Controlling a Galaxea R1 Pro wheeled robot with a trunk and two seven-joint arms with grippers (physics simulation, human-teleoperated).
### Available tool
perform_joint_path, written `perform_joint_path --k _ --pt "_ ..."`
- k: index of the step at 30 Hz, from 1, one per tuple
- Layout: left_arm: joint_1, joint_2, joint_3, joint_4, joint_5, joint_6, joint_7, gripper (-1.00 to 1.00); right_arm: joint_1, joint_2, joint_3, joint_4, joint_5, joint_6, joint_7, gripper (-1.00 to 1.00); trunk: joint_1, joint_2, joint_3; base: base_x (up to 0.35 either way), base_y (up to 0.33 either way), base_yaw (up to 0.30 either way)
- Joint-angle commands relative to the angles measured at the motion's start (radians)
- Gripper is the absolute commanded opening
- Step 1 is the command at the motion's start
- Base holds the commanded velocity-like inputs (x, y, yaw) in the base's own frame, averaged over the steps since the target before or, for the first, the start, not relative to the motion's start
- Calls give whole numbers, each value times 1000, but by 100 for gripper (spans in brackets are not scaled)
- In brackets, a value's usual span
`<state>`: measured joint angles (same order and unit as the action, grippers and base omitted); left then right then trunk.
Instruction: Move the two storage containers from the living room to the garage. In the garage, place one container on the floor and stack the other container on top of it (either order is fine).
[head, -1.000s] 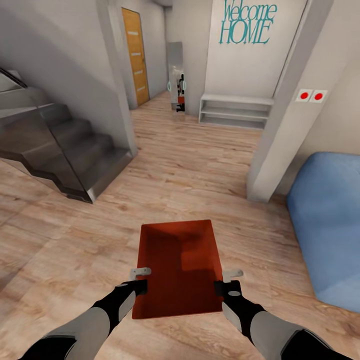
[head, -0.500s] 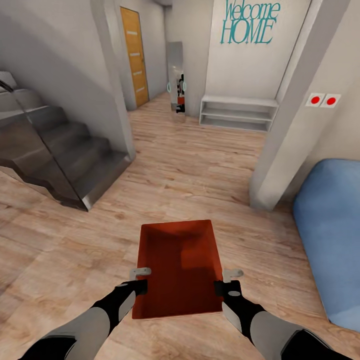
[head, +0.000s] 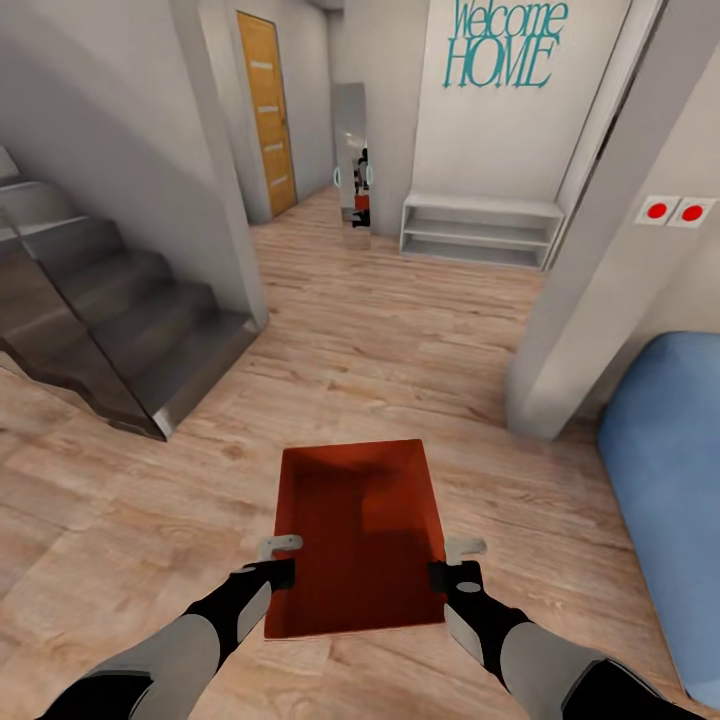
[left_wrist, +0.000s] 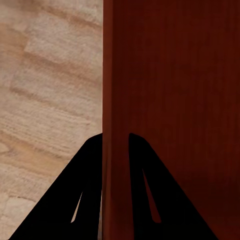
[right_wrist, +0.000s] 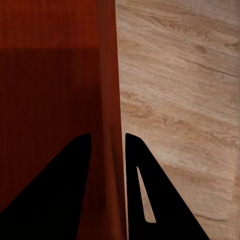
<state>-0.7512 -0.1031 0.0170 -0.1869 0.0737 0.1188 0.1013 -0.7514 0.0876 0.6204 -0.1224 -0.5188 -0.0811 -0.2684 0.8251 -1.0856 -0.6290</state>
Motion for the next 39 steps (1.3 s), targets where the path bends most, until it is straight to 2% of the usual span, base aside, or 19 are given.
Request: perform_joint_path --k 1,39 --pt "1 11 -26 0 -4 7 12 -100 -2 -2 -45 0 2 -8 -6 -100 1 0 -1 323 0 0" --pt "1 11 -26 0 -4 7 11 -100 -2 -3 -45 0 2 -8 -6 -100 1 0 -1 323 0 0"
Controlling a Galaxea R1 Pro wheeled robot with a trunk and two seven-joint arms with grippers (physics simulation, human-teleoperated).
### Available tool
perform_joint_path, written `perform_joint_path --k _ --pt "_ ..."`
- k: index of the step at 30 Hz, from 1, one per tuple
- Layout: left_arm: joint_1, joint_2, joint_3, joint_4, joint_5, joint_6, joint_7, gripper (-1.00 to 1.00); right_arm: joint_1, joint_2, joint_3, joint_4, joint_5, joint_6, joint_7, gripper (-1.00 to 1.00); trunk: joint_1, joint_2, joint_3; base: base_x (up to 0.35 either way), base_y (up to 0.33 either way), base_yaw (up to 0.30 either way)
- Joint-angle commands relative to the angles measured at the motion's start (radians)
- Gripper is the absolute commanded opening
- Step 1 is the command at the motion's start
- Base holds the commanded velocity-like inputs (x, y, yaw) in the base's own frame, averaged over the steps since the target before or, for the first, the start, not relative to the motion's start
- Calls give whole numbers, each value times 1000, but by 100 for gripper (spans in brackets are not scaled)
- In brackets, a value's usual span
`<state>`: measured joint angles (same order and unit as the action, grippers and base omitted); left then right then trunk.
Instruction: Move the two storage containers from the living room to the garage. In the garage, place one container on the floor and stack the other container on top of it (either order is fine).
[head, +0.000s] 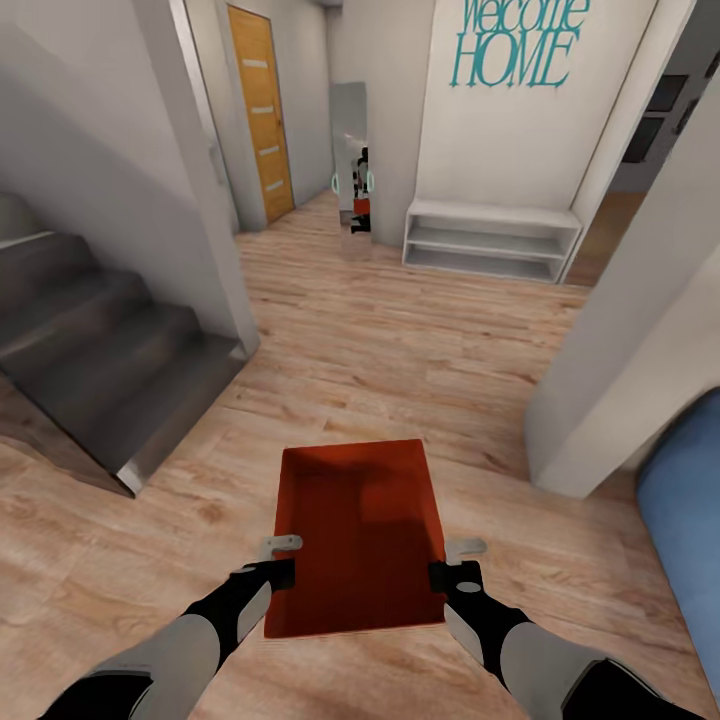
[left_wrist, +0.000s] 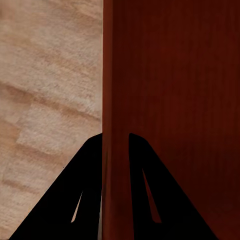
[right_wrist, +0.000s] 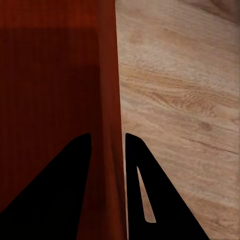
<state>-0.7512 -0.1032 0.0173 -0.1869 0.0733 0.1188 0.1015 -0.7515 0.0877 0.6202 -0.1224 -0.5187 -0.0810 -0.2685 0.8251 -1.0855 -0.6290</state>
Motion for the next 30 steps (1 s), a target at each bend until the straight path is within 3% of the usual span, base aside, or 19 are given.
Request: perform_joint_path --k 1,30 --pt "1 11 -26 0 -4 7 11 -100 -2 -3 -45 0 2 -8 -6 -100 1 0 -1 323 0 0" --pt "1 11 -27 0 -4 7 11 -100 -2 -3 -45 0 2 -8 -6 -100 1 0 -1 323 0 0"
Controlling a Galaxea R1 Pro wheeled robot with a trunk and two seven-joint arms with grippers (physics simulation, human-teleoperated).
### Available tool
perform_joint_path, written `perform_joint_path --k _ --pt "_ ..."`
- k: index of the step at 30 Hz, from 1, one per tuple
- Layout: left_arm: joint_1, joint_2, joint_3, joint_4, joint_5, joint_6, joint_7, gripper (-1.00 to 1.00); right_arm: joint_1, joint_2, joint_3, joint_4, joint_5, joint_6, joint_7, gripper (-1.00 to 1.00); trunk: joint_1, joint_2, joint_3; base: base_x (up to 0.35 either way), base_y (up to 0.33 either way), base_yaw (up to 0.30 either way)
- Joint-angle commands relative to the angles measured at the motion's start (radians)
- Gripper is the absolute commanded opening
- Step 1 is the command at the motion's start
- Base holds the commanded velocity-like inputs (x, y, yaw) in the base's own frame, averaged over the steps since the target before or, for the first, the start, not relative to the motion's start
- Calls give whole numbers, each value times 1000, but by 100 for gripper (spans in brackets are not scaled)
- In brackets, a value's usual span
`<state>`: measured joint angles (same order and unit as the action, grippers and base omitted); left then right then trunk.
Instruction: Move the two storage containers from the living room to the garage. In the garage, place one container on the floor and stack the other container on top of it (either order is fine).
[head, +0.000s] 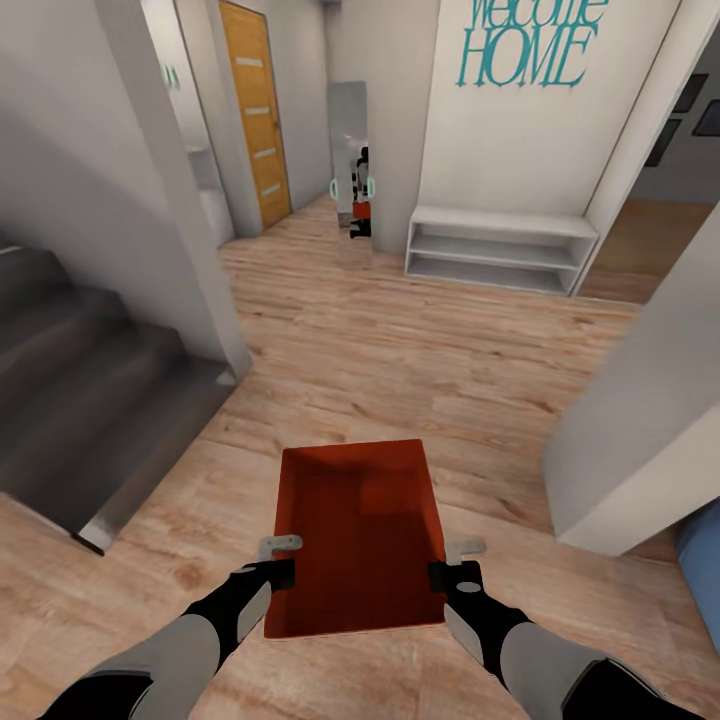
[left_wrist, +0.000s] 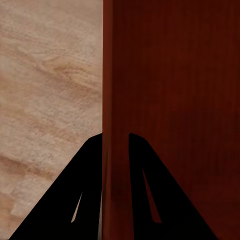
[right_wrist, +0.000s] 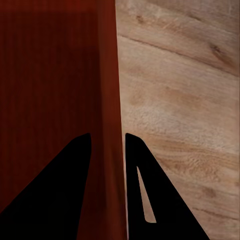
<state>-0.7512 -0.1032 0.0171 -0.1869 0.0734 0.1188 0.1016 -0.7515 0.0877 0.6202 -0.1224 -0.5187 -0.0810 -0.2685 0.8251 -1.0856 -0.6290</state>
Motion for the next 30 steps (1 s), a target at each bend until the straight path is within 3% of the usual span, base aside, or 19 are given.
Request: perform_joint_path --k 1,30 --pt "1 11 -26 0 -4 7 11 -100 -2 -3 -45 0 2 -8 -6 -100 1 0 -1 323 0 0" --pt "1 11 -27 0 -4 7 11 -100 -2 -3 -45 0 2 -8 -6 -100 1 0 -1 323 0 0"
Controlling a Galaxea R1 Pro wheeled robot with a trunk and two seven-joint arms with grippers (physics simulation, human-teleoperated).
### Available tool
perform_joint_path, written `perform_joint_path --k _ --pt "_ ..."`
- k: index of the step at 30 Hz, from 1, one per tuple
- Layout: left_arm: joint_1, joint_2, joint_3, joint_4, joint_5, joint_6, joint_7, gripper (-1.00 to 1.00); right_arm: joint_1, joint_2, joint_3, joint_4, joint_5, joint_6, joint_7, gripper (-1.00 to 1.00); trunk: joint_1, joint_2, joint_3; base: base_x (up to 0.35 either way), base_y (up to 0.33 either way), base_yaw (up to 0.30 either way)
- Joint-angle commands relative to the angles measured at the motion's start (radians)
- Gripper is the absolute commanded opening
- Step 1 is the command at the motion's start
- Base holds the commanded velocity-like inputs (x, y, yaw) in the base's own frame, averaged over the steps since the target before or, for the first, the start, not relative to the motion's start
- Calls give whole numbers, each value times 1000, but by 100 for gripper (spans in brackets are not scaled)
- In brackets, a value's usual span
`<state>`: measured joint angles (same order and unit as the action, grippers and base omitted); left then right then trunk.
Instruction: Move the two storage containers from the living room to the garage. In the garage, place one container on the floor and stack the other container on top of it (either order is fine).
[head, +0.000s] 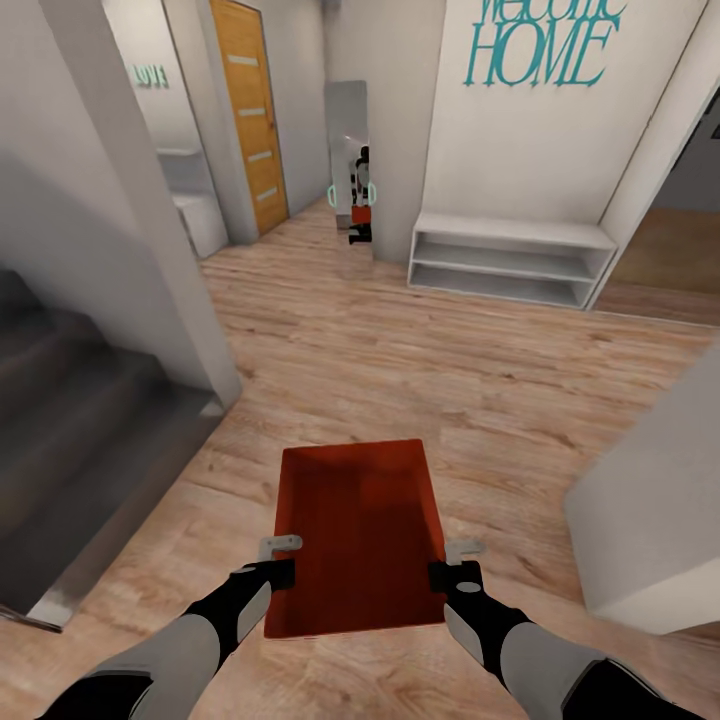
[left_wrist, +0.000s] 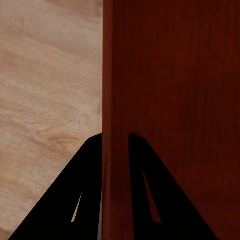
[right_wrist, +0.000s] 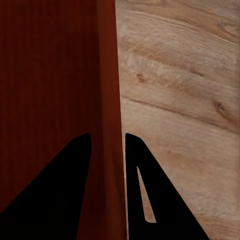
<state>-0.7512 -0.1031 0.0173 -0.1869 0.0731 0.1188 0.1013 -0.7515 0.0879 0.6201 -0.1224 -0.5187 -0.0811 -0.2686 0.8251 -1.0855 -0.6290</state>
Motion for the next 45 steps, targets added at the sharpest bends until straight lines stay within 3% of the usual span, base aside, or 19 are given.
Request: perform_joint_path --k 1,45 --pt "1 11 -27 0 -4 7 11 -100 -2 -3 -45 0 2 -8 -6 -100 1 0 -1 323 0 0" --pt "1 11 -27 0 -4 7 11 -100 -2 -3 -44 0 2 -8 -6 -100 1 0 -1 323 0 0"
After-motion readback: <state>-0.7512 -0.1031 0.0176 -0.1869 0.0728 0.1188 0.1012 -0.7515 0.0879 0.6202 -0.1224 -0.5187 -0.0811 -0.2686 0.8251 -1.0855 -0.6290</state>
